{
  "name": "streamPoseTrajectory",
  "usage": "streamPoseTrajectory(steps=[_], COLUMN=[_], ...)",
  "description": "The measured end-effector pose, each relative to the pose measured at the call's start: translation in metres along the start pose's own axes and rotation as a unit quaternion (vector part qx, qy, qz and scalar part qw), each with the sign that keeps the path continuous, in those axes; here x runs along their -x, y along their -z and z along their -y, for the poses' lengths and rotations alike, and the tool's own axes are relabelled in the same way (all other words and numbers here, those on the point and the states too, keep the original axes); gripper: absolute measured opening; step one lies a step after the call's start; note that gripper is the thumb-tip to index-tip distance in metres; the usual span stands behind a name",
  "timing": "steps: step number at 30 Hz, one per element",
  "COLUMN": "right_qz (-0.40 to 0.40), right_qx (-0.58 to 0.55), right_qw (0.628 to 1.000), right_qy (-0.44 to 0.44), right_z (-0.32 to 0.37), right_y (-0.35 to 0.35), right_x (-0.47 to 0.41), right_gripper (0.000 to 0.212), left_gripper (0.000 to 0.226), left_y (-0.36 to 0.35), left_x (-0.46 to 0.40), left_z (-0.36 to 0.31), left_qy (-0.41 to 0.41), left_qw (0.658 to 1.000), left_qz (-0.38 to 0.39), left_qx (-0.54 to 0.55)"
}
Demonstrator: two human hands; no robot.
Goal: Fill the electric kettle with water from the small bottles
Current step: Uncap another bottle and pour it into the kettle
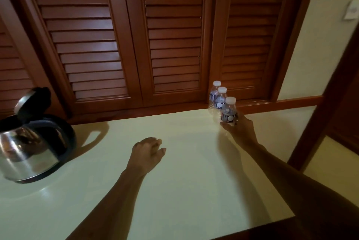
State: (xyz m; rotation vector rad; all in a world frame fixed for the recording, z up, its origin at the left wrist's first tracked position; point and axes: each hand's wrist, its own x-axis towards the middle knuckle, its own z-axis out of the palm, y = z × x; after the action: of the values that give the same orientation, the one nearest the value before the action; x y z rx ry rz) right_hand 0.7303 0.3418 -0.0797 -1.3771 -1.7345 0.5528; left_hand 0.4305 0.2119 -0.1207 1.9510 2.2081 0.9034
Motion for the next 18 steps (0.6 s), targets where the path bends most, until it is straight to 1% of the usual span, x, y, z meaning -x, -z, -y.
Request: streamPoseTrajectory(steps=[5, 9, 11, 12, 14, 16, 18], right_qz=[-0.008, 0.018, 0.023, 0.012, -0.037, -0.081, -0.103], right_qx=[0.01, -0.012, -0.021, -0.024, -0.042, -0.046, -0.041], right_qw=[1.0, 0.999, 0.998, 0.996, 0.987, 0.983, 0.984], right_qy=[-0.017, -0.03, -0.059, -0.086, -0.148, -0.16, -0.136], right_z=[-0.012, -0.017, -0.023, -0.025, -0.023, -0.015, -0.002], right_y=[-0.004, -0.005, -0.008, -0.009, -0.011, -0.012, -0.015], right_x=[-0.011, -0.014, -0.009, -0.005, 0.007, 0.022, 0.04], right_gripper=[0.064, 0.067, 0.074, 0.082, 0.096, 0.095, 0.085], left_gripper=[0.035, 0.037, 0.033, 0.032, 0.031, 0.027, 0.022], left_y=[0.0, 0.003, 0.004, 0.005, 0.007, 0.011, 0.017], left_x=[-0.001, -0.003, -0.002, 0.0, 0.004, 0.008, 0.016], left_z=[-0.002, -0.003, -0.005, -0.005, -0.004, 0.0, 0.003], left_qy=[0.01, 0.024, 0.027, 0.027, 0.03, 0.041, 0.05], left_qw=[1.0, 1.0, 1.0, 1.0, 0.999, 0.996, 0.993], left_qz=[0.004, 0.009, 0.01, 0.011, 0.011, -0.003, -0.013], left_qx=[-0.006, -0.007, 0.001, 0.01, 0.04, 0.079, 0.107])
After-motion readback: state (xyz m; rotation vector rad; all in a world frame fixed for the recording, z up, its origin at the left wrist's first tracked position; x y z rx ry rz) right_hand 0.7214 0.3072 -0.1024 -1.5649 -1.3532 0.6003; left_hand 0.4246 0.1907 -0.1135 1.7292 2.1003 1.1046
